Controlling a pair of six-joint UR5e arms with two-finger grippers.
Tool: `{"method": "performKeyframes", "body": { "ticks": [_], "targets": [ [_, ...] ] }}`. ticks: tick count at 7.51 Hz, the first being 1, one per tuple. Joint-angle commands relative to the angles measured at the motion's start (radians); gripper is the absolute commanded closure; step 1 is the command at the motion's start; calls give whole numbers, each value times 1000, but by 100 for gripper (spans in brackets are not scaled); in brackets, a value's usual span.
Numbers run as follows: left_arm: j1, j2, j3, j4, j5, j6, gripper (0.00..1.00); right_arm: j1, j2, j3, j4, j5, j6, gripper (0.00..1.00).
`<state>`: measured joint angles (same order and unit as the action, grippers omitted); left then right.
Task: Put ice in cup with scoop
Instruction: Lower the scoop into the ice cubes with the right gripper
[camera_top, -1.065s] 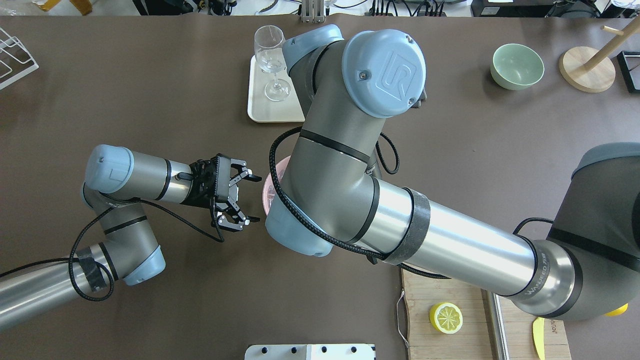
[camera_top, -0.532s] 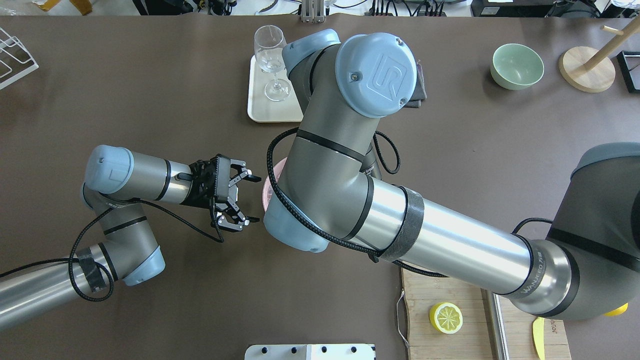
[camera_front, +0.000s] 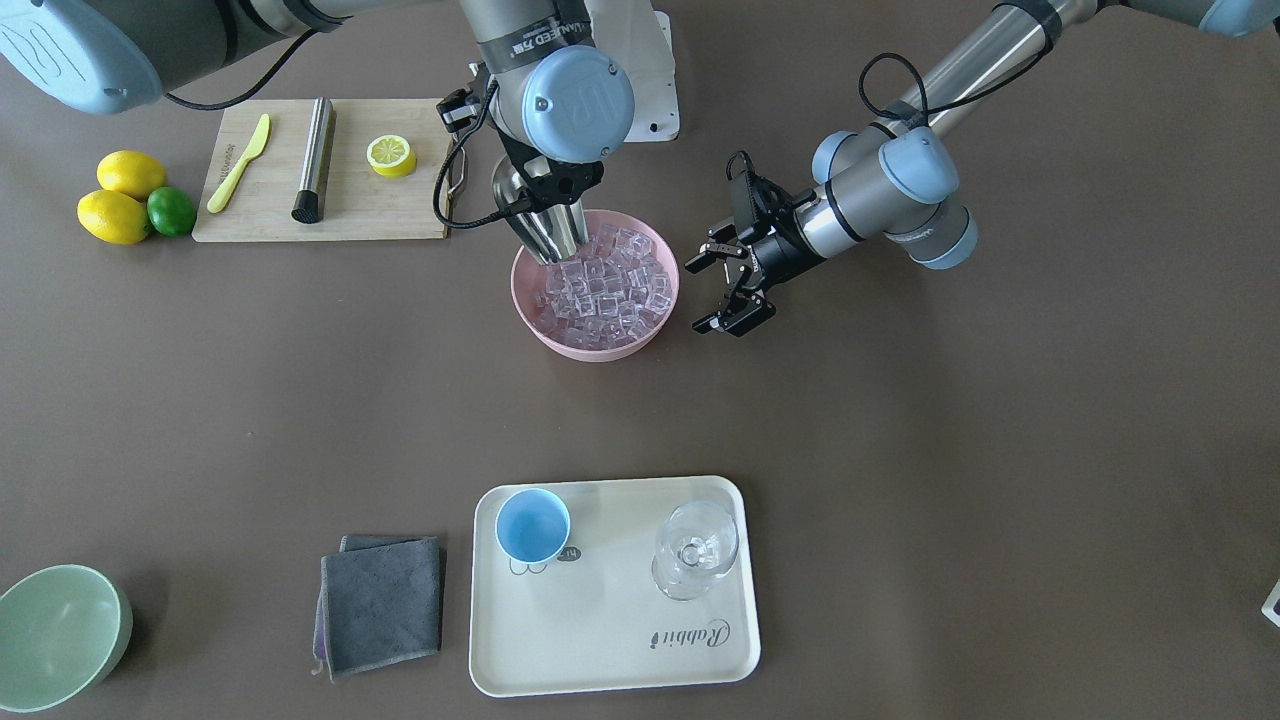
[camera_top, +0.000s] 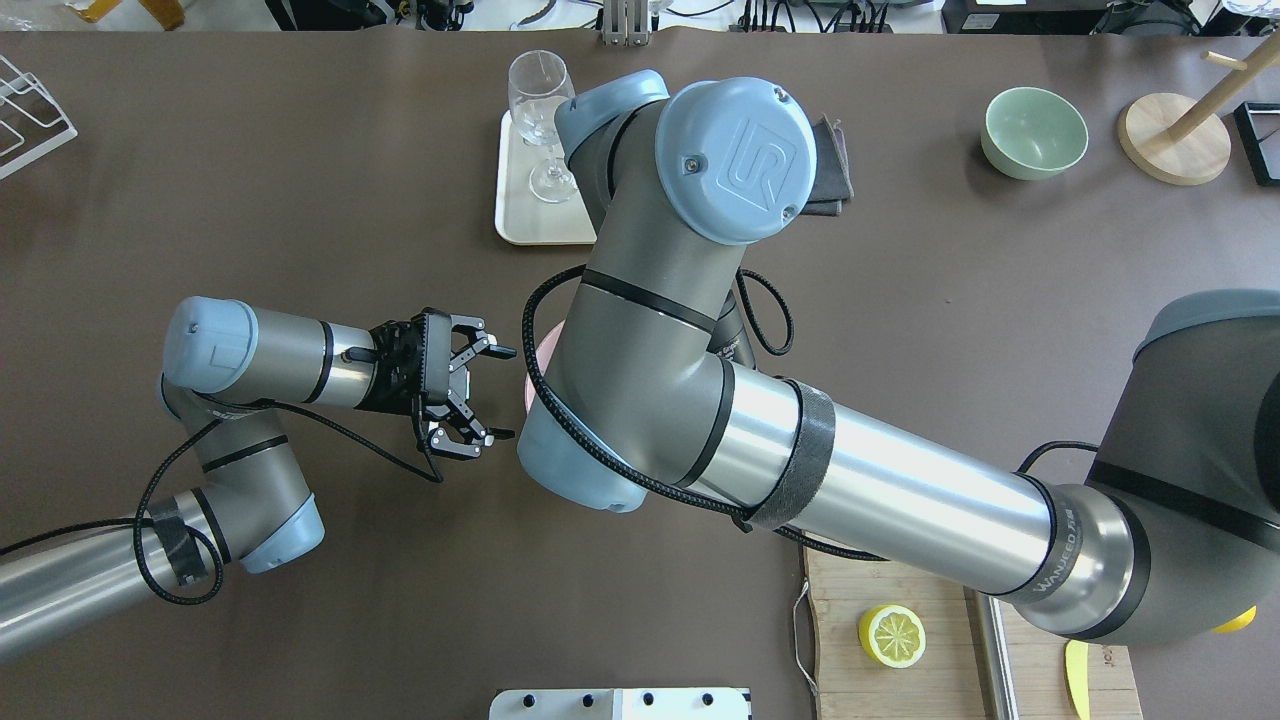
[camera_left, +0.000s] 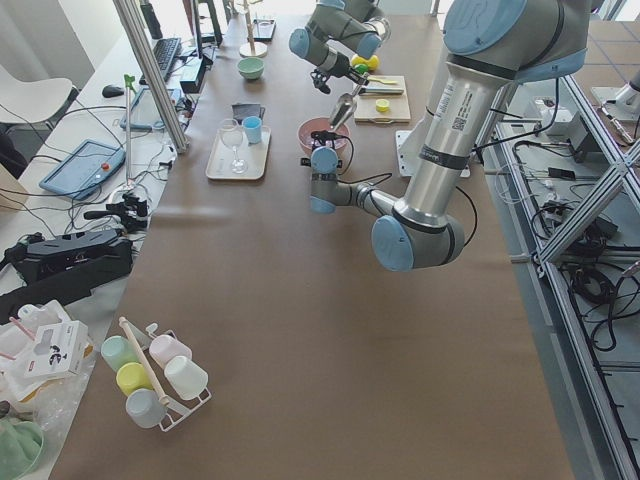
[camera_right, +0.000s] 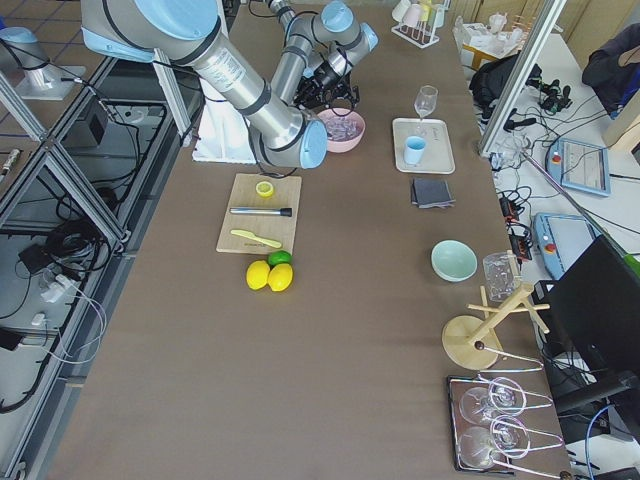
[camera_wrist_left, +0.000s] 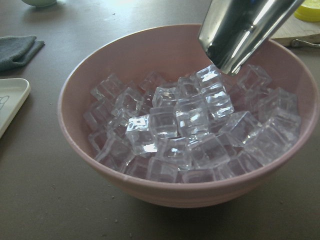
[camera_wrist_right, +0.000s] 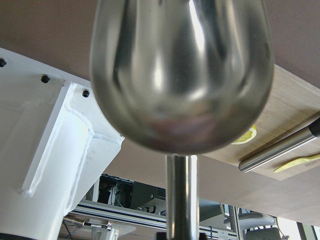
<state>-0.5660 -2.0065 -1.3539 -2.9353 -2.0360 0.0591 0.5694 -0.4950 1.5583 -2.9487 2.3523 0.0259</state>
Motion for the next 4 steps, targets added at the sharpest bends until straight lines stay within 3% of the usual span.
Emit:
{"method": "performKeyframes", "body": {
  "ticks": [1,4],
  "targets": [
    [0,0,10,-15,0,-1,2,-16,1,-37,13,-1,-12,100],
    [0,0,16,-19,2,1,2,-17,9,-122,112,-10,-12,100]
  ]
}}
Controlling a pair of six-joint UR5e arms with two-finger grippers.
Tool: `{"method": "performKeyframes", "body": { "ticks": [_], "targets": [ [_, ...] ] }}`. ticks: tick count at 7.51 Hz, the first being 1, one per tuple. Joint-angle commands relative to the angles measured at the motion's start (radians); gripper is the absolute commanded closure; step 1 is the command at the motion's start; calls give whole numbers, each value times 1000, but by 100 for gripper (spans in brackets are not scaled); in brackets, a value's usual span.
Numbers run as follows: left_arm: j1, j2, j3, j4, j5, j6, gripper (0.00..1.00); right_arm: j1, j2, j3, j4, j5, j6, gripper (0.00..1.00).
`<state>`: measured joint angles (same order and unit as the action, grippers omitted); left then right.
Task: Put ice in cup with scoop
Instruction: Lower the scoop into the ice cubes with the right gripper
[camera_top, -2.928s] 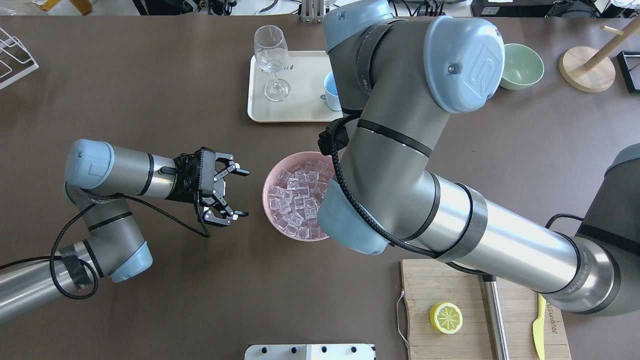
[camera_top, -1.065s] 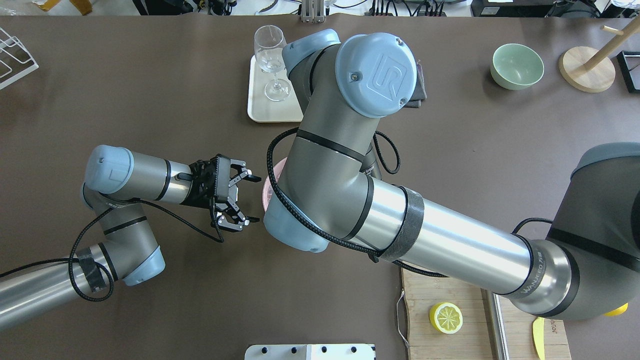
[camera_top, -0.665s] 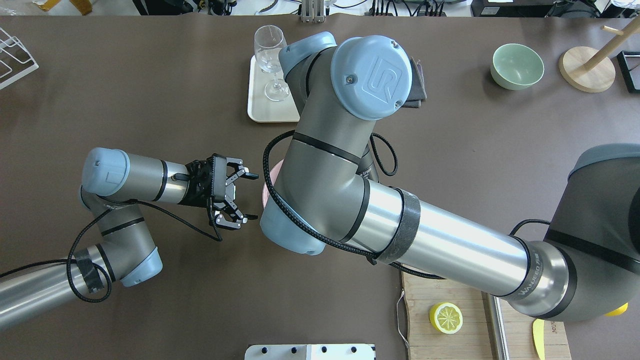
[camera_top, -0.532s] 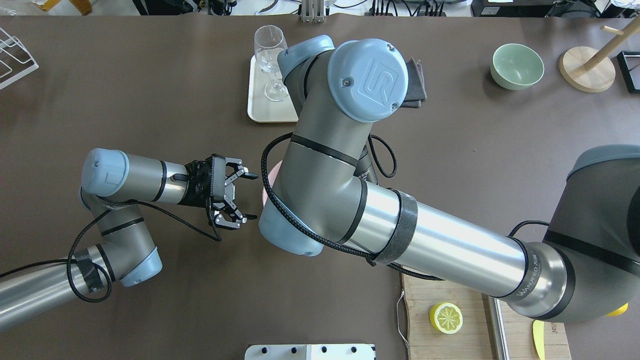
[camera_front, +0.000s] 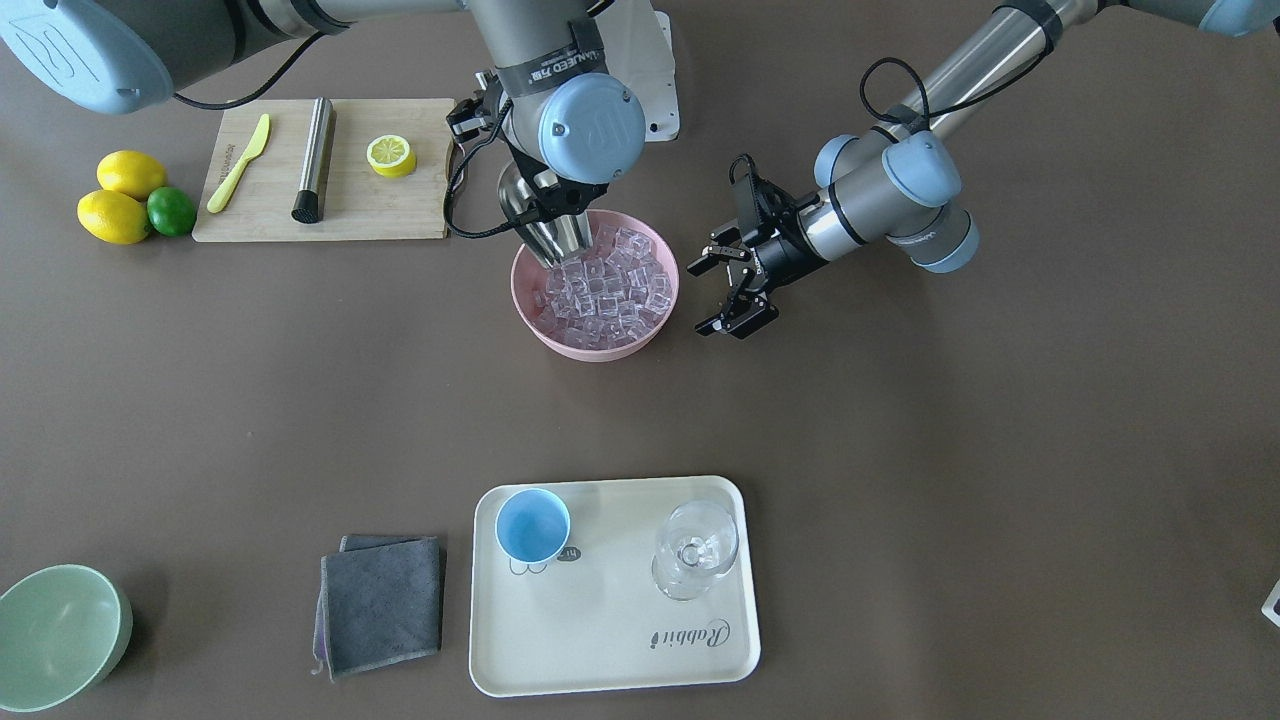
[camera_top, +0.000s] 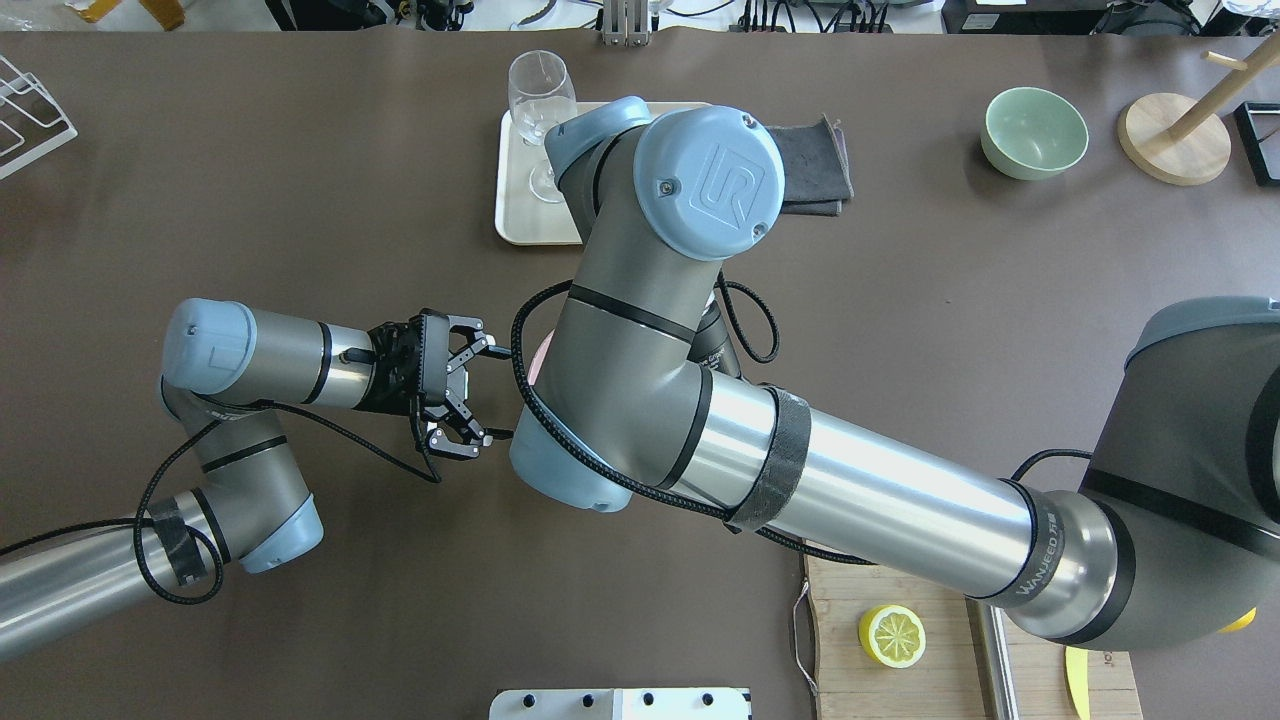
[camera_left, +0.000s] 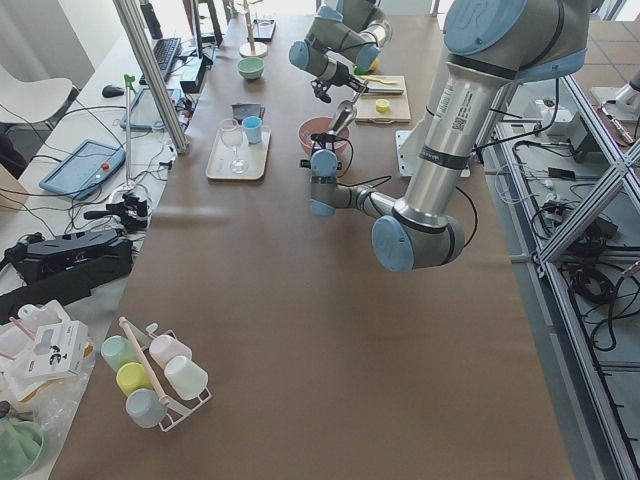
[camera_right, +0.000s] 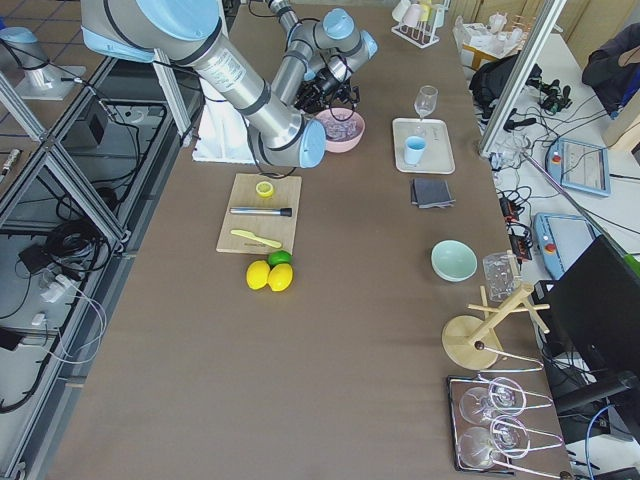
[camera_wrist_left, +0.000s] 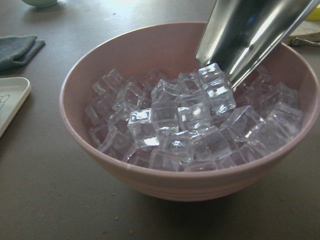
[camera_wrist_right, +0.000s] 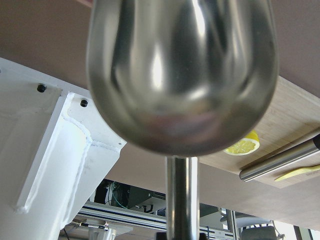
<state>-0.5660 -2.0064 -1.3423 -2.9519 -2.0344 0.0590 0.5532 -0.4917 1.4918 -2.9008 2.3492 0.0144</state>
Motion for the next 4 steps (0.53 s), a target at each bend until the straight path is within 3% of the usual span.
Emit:
{"method": "performKeyframes", "body": {
  "ticks": [1,4],
  "targets": [
    [0,0,3,-3,0,1,2,-1,10,-85,101,-13,-1,100],
    [0,0,3,-3,2,1,2,1,-1,-101,196,-48,3,100]
  ]
}}
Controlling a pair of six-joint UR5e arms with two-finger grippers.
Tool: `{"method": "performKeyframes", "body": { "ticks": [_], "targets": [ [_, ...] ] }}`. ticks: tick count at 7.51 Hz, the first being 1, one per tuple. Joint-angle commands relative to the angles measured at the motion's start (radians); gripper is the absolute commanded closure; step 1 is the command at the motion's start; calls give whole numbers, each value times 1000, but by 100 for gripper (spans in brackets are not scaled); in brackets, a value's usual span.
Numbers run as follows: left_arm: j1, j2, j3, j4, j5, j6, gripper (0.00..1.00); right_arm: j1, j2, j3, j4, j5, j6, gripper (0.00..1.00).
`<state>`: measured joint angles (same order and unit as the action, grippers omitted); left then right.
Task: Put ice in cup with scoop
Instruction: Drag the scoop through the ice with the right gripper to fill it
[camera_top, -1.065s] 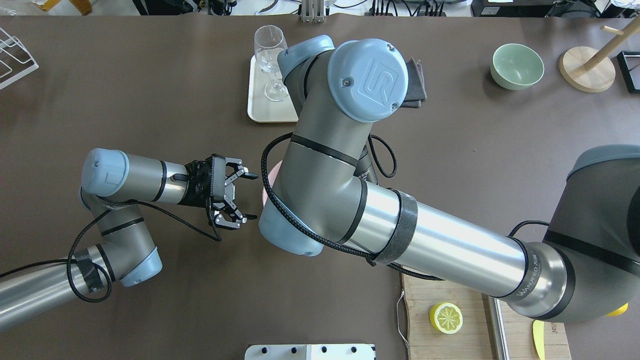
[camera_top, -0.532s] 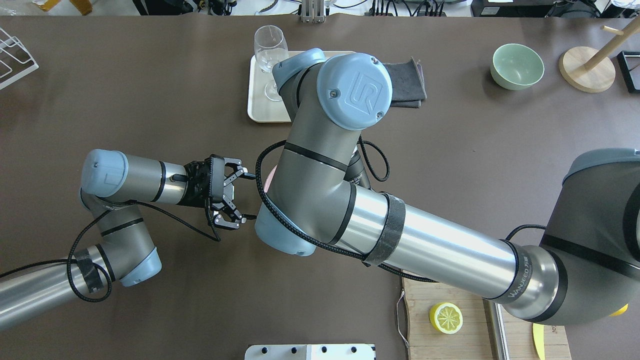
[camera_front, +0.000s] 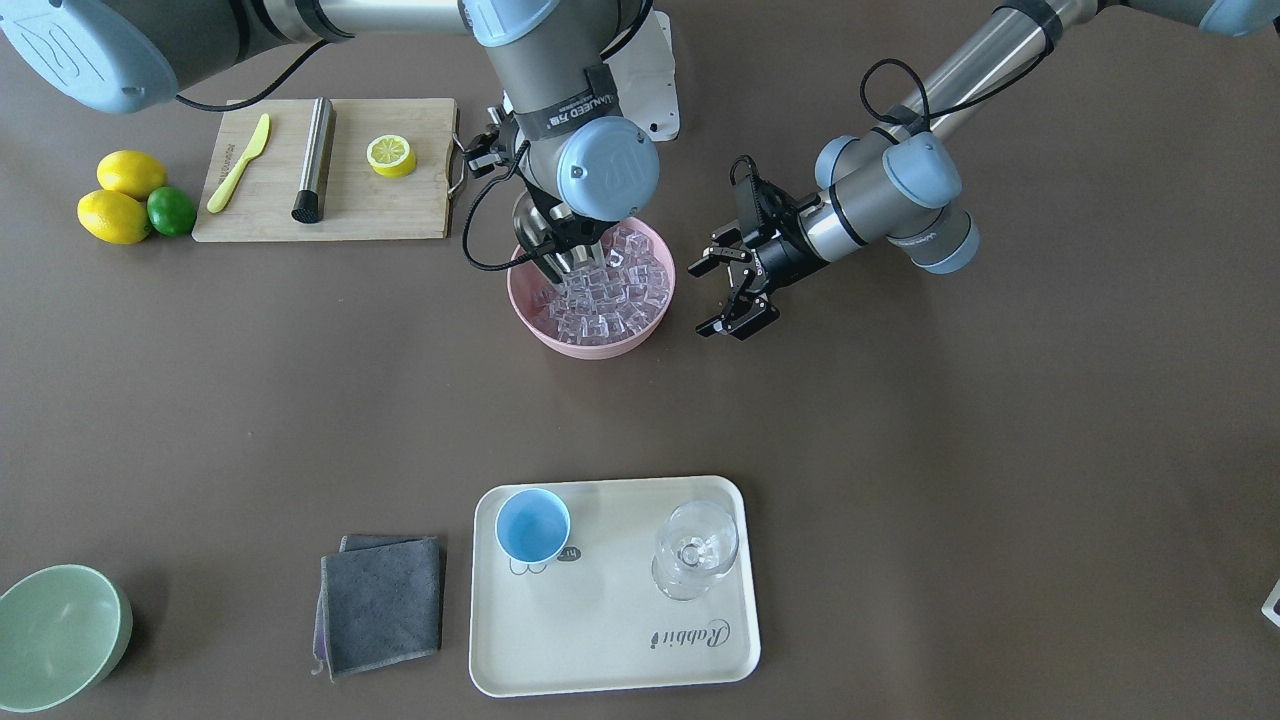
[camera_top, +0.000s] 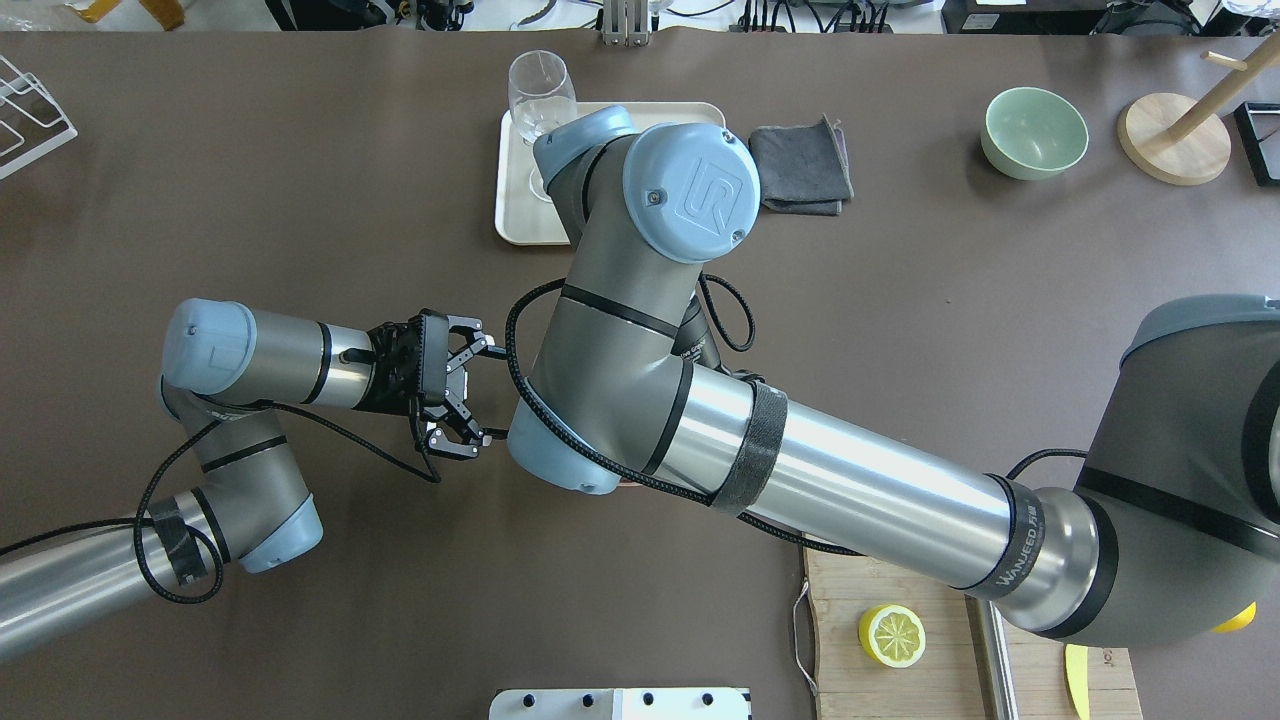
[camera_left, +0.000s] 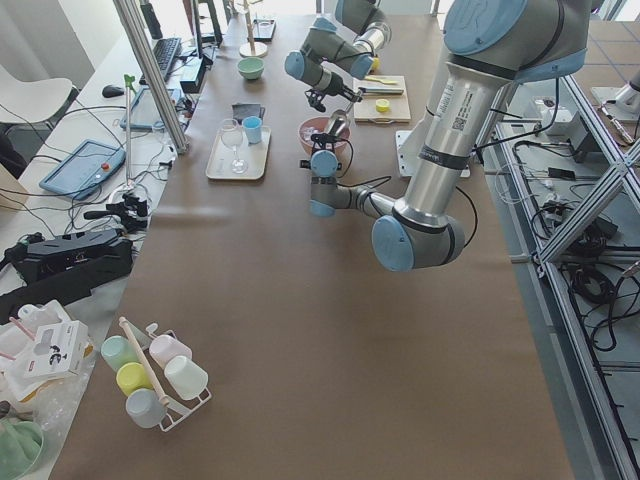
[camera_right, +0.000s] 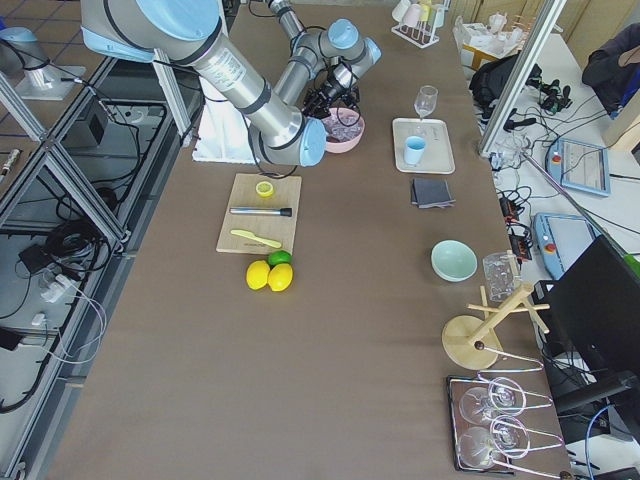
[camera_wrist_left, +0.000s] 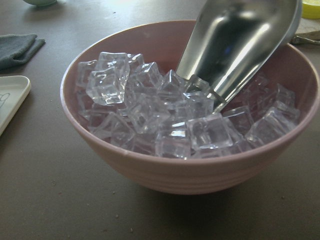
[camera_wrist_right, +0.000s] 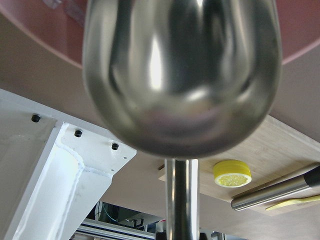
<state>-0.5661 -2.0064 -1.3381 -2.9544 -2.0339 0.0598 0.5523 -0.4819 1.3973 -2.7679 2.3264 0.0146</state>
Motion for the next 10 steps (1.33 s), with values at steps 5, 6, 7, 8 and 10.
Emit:
{"method": "performKeyframes", "body": {
  "ticks": [5,6,7,8,10],
  "targets": [
    [0,2,0,-2,20,-2,2,-2,-170,173,246,-42,5,100],
    [0,2,0,-3,20,-2,2,-15,-191,190,269,-56,5,100],
    [0,6,0,-6,20,-2,2,-22,-216,224,290,-71,1,100],
    [0,6,-1,-6,20,-3,2,-23,-227,262,304,-85,1,100],
    [-1,6,-6,-6,20,-3,2,-32,-227,313,309,-129,1,100]
  ]
}}
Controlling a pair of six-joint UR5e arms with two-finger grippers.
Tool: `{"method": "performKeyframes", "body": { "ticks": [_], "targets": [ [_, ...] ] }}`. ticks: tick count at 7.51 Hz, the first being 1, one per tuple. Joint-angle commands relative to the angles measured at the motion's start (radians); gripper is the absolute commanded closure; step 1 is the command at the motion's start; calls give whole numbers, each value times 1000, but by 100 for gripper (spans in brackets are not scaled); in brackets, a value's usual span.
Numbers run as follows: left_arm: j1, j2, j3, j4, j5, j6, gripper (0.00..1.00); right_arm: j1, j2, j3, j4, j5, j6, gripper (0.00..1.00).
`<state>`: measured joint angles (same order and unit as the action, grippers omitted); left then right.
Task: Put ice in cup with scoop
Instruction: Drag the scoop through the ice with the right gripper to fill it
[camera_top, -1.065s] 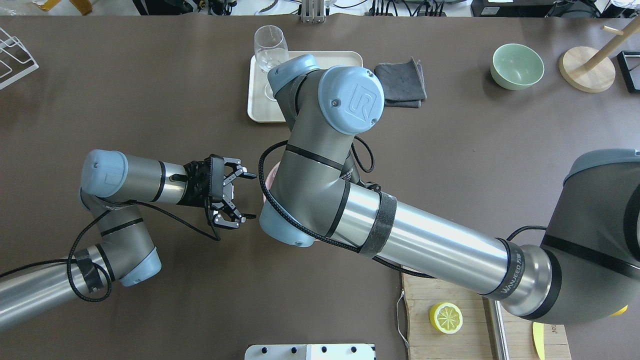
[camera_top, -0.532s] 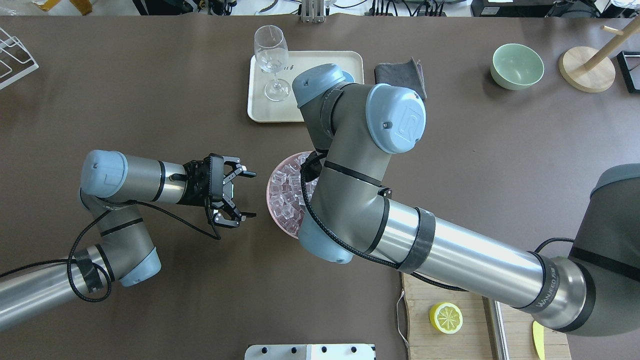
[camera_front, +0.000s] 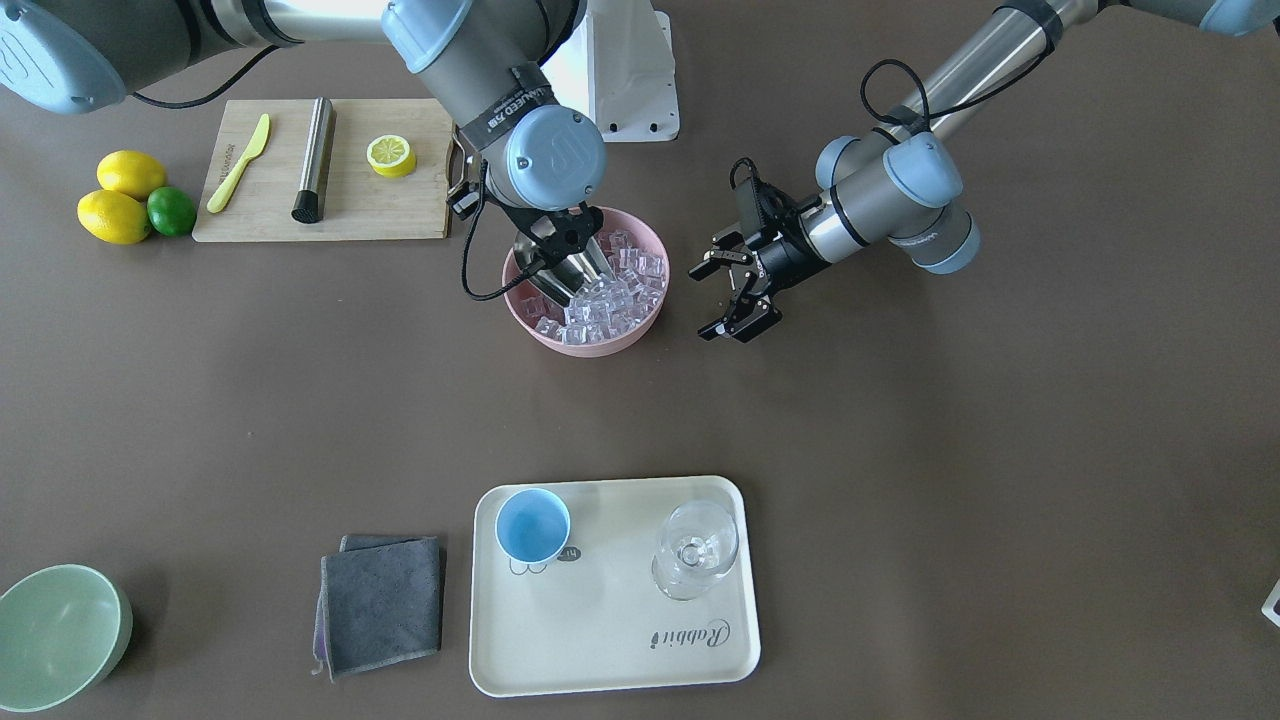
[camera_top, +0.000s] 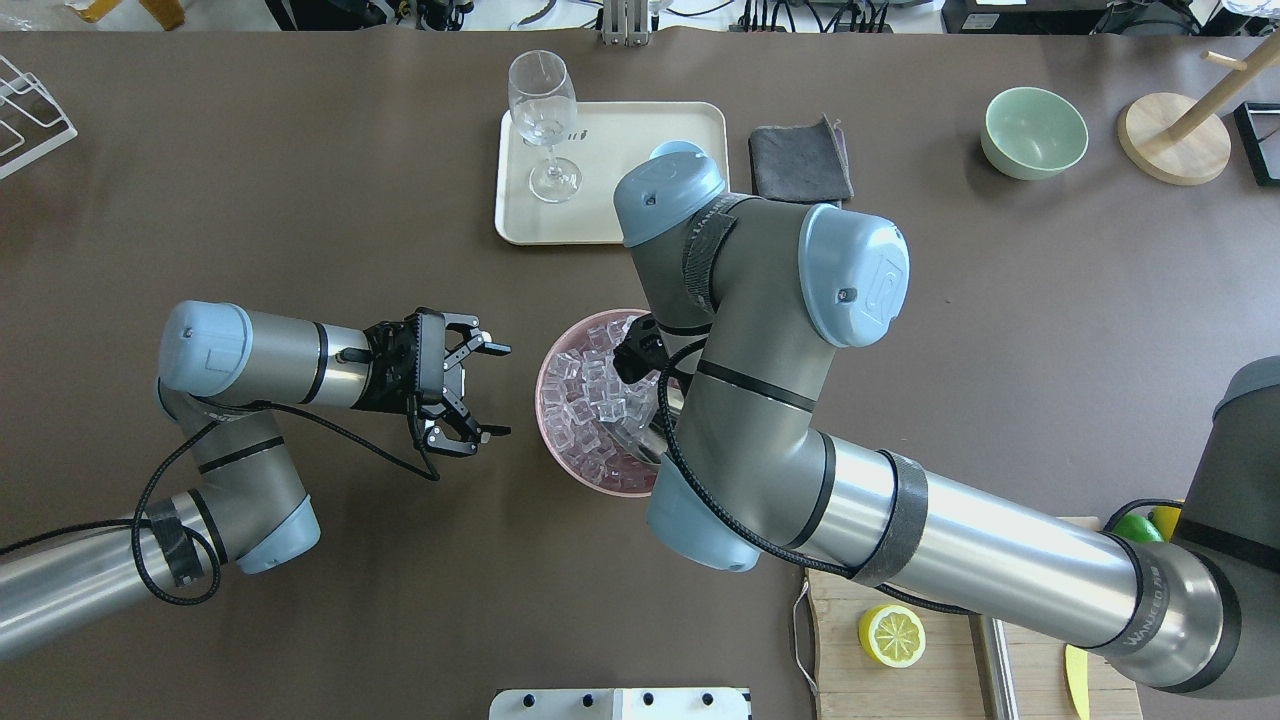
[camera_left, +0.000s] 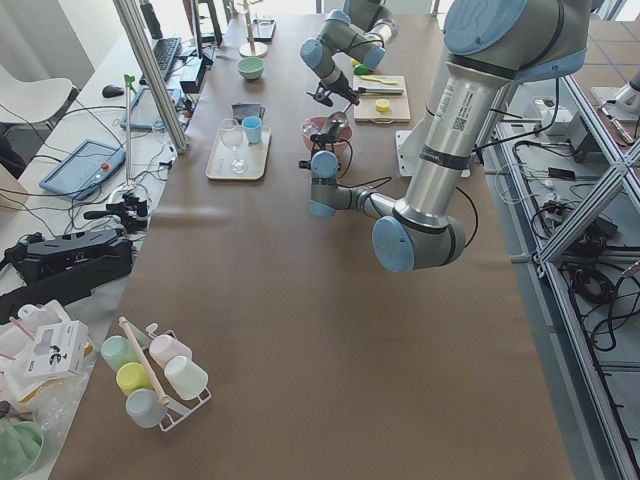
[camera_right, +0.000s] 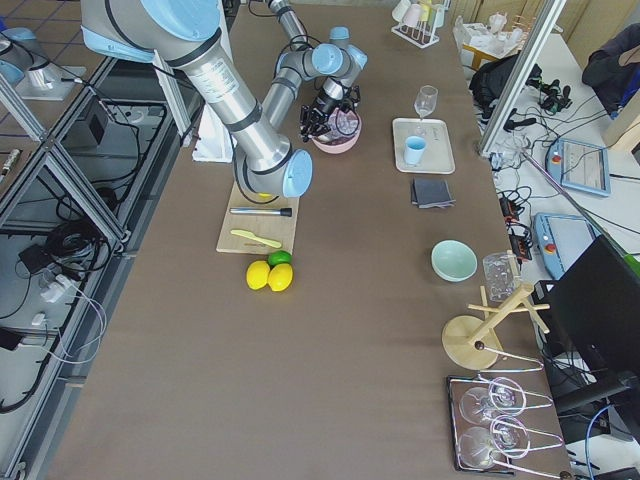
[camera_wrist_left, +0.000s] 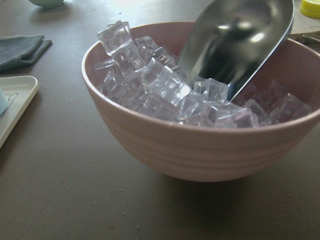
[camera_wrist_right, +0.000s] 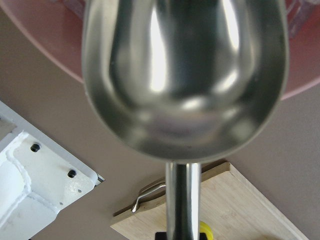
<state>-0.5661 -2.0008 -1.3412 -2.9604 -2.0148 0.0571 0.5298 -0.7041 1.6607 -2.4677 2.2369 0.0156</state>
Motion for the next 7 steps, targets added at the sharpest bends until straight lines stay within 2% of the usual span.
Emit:
{"method": "performKeyframes", "body": {
  "ticks": [1,4,6,7],
  "targets": [
    [-3,2,-4,0,-1,0,2,-16,-8,69,41,-72,0,100],
    [-3,2,-4,0,1,-2,2,-30,-44,65,156,-120,12,100],
    [-3,2,-4,0,1,-2,2,-36,-55,88,171,-166,4,100],
    [-3,2,-4,0,1,-2,2,-40,-70,129,173,-189,-2,100]
  ]
}}
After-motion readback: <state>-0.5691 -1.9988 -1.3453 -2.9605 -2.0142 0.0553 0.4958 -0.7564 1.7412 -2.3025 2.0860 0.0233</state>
